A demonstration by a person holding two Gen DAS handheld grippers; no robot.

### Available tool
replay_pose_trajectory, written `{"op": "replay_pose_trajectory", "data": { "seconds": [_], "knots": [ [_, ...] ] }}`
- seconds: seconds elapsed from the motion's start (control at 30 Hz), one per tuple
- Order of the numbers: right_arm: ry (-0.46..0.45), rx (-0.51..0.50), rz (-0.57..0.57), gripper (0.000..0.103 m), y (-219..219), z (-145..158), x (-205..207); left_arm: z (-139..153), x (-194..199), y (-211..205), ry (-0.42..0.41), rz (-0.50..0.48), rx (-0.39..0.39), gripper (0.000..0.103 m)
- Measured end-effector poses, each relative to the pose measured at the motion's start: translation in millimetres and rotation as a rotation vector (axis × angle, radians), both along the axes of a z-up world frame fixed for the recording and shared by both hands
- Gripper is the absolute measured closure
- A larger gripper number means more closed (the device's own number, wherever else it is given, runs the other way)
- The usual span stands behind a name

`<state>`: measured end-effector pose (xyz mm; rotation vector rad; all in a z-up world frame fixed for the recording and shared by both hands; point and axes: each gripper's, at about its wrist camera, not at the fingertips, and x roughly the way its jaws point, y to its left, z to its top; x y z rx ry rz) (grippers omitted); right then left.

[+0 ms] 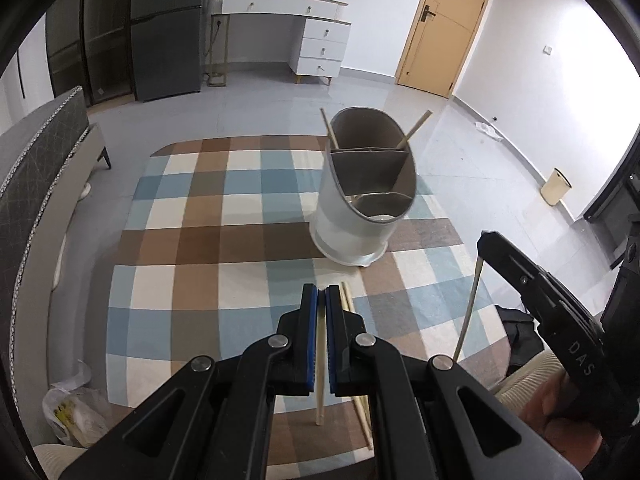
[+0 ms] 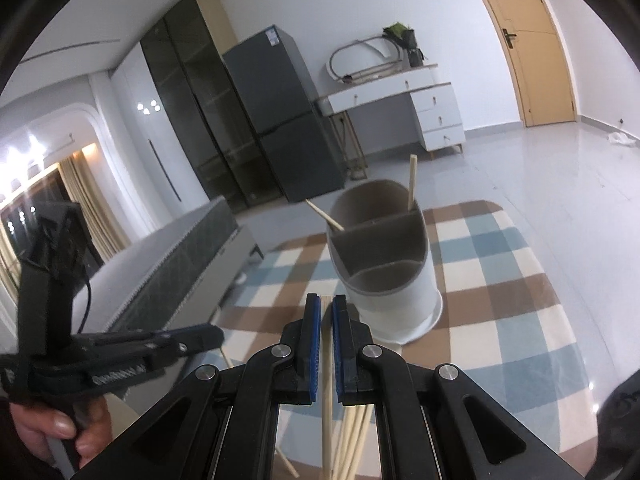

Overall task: Organize utensils
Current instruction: 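Lift both held chopsticks and carry them above the utensil holder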

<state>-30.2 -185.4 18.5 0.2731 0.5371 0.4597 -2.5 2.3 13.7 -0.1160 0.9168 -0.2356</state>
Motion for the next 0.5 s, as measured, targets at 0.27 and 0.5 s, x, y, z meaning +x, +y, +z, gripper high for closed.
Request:
{"op": "replay_pose_trajectory", "data": {
  "seconds": [0.27, 0.5],
  "knots": [
    [-0.059, 0.035, -0.010, 0.098, -5, 15, -4, 17, -5, -7, -0.027, -0.025, 0.017, 0.103],
    [-0.127, 0.065, -0.017, 0.098, -14, 36, 0, 43, 2, -6, -0.055, -0.051, -0.034, 0.103]
  ]
}}
